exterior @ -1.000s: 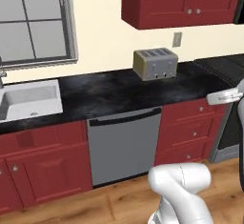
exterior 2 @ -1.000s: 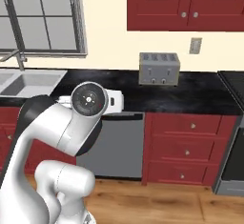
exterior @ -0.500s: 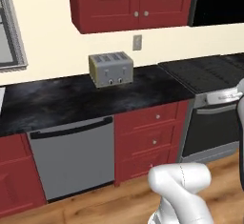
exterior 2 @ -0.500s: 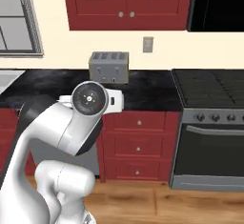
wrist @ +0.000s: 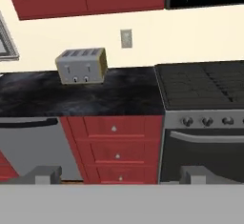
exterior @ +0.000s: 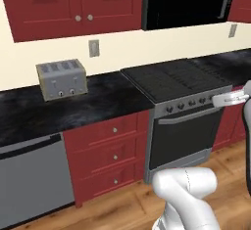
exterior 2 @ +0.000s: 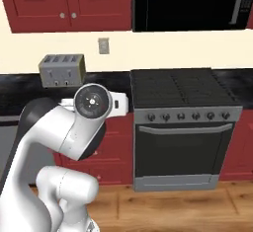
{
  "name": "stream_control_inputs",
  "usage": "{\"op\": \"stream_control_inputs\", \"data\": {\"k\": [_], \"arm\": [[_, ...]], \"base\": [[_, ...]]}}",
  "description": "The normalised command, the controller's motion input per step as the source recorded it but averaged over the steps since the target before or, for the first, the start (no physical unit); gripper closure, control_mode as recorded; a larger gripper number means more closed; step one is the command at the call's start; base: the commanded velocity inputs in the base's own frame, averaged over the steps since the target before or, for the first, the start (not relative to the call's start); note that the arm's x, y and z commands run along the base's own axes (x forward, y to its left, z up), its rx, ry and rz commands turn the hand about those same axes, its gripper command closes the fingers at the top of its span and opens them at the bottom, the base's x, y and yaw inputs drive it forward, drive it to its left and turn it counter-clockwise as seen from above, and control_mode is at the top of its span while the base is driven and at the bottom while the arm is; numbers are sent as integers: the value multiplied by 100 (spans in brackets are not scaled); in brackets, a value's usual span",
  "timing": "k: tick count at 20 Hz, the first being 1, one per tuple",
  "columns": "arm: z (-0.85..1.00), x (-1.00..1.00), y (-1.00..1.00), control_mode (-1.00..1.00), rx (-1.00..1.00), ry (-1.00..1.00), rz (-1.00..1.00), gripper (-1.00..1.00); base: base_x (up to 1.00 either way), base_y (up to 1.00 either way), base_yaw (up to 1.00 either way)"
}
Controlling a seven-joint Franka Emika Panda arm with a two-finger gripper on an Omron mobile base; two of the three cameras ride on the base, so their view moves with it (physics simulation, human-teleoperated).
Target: Close all open cabinet doors.
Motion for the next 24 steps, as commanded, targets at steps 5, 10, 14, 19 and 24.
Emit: {"op": "stream_control_inputs", "data": {"k": [5,10,14,19,24], "arm": [[0,0,0,100,0,0,0,-100],[0,0,0,100,0,0,0,-100],[0,0,0,100,0,0,0,-100],[0,0,0,100,0,0,0,-100],[0,0,0,100,0,0,0,-100]], "base": [[19,-99,-12],[15,-100,-7],[15,-100,-3],[11,-100,0],[16,-97,0]]}}
